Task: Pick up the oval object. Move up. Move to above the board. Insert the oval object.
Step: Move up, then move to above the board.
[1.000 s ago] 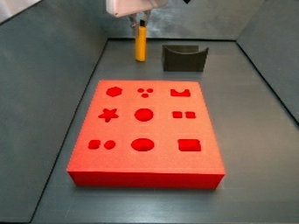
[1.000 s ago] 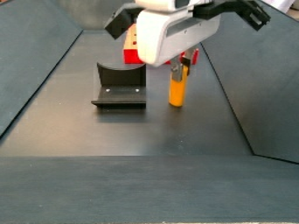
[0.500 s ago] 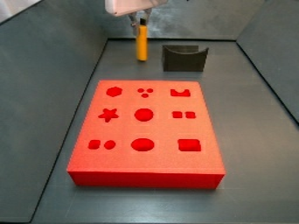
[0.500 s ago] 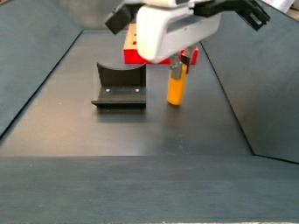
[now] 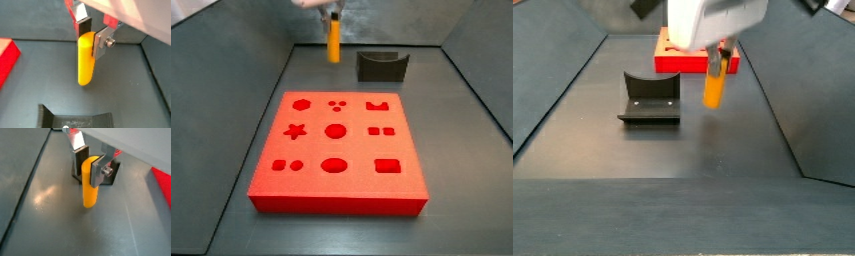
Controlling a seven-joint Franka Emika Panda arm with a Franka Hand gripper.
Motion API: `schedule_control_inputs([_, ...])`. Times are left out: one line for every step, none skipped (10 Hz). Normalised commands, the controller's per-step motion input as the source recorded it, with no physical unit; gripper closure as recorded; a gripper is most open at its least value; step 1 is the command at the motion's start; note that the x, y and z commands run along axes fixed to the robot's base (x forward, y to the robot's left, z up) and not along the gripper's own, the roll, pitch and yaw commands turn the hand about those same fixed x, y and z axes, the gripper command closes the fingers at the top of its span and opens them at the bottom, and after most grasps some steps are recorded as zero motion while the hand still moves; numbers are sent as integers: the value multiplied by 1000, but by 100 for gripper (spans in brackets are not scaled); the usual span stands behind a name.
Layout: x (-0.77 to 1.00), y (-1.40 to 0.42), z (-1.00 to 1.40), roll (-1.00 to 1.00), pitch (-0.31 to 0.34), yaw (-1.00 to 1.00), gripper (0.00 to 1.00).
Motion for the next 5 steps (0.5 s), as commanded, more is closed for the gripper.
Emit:
schedule_control_inputs([-6, -6, 422, 37, 28, 0, 100])
schedule_control_inputs([-6, 0, 195, 55, 46, -1, 100])
schedule_control_inputs([-400, -193, 1000, 84, 256, 93, 100])
schedule_control_inputs([-405, -196, 1000, 95, 243, 92, 100])
schedule_control_inputs([-354, -168, 1000, 134, 137, 75, 100])
